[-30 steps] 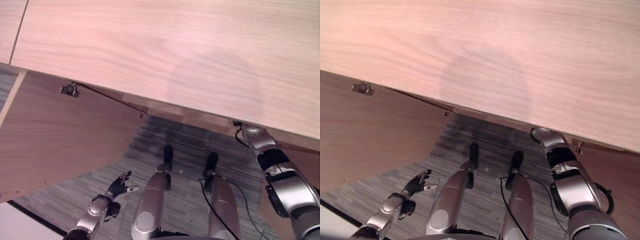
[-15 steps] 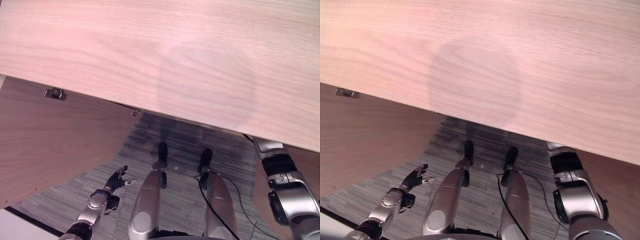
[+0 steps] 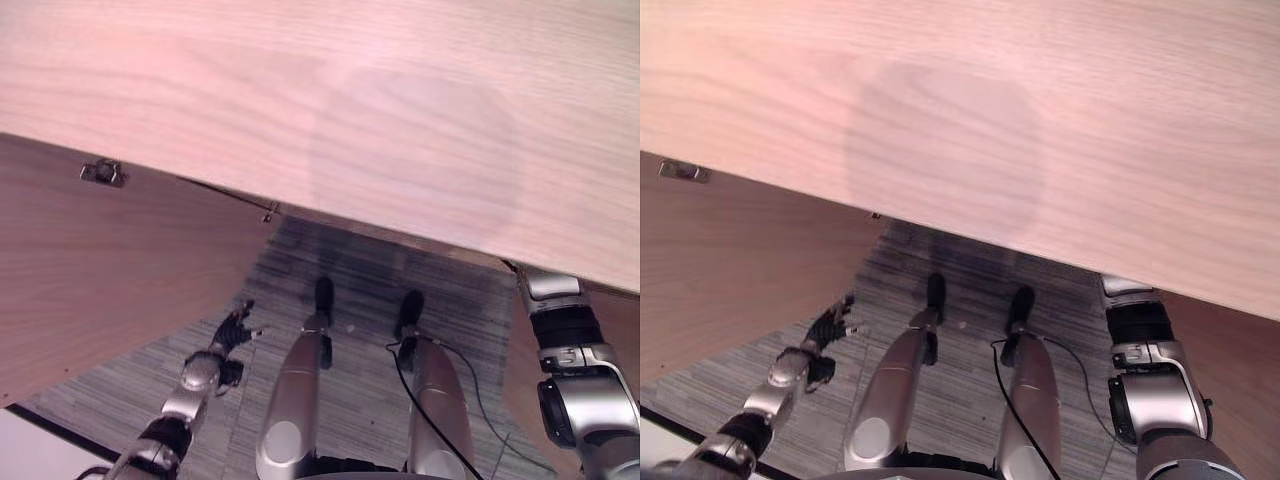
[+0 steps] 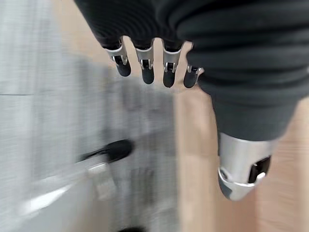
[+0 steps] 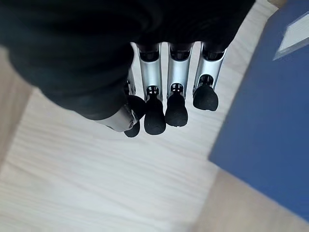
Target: Put the empty folder in the office cabinet
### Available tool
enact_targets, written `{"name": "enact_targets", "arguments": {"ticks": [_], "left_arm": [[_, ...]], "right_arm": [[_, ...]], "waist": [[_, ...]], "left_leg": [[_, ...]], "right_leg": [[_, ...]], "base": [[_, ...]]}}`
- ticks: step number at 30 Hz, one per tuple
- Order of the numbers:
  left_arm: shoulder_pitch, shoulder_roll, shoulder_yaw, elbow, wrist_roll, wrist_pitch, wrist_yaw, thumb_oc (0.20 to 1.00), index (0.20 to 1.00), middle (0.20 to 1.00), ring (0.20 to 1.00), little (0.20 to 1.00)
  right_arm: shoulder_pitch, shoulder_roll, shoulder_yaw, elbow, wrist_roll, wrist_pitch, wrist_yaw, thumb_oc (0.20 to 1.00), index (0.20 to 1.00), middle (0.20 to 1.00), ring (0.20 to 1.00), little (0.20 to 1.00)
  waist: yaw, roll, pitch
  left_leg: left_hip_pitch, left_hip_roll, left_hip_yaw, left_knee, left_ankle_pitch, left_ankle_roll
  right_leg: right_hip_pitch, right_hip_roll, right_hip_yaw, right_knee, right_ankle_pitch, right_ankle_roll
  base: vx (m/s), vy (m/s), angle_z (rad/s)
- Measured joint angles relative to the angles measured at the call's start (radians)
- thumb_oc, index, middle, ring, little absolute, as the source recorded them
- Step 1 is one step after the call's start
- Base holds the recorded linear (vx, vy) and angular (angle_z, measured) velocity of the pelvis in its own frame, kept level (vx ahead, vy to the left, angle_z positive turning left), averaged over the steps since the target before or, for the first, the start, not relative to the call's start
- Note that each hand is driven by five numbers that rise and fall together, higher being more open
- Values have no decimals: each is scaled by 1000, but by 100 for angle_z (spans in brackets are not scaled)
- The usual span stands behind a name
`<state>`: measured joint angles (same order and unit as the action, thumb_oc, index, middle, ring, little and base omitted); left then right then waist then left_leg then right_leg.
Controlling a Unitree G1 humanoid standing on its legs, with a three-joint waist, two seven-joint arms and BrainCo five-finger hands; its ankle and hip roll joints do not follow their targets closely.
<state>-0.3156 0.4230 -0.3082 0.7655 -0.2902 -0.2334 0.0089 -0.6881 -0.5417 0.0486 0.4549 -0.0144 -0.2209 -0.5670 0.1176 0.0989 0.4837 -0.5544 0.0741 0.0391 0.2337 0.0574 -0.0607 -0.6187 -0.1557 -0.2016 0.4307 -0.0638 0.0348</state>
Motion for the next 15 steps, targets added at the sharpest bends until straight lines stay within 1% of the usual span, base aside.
{"name": "enact_targets", "arguments": {"ticks": [2,5,8,12,15], "left_arm": [[-50,12,-2,-24,-9,-13,4,1000,1000,1000,1000,1000],[-101,36,17,-43,-41,-29,11,1000,1000,1000,1000,1000],[-106,54,38,-73,-61,-46,19,1000,1000,1000,1000,1000],[-105,58,43,-68,-95,-49,22,1000,1000,1000,1000,1000],[-103,58,42,-62,-97,-50,22,1000,1000,1000,1000,1000]], "right_arm": [[-19,0,29,44,0,-1,0,200,200,200,200,200],[-59,0,75,119,3,6,13,200,200,200,200,200],[-69,-4,74,139,22,9,23,200,200,200,200,200],[-92,-5,86,185,35,13,48,200,200,200,200,200],[-143,-5,121,250,63,12,66,200,200,200,200,200]], "waist": [[-2,-6,3],[-18,-17,7],[-22,-18,6],[-19,-18,6],[-13,-19,6]], "left_leg": [[0,0,0,-1,1,-1],[-12,2,-3,-2,4,-5],[-32,2,-4,1,7,-8],[-35,2,-3,2,6,-7],[-37,2,-4,2,6,-7]], "right_leg": [[0,0,0,-2,1,1],[-11,2,-2,-5,1,7],[-29,3,-3,-5,7,2],[-30,2,-5,-8,13,-2],[-31,2,-6,-10,13,-2]], "base": [[-16,-8,-1],[-10,-5,-1],[0,0,0],[0,0,0],[0,0,0]]}}
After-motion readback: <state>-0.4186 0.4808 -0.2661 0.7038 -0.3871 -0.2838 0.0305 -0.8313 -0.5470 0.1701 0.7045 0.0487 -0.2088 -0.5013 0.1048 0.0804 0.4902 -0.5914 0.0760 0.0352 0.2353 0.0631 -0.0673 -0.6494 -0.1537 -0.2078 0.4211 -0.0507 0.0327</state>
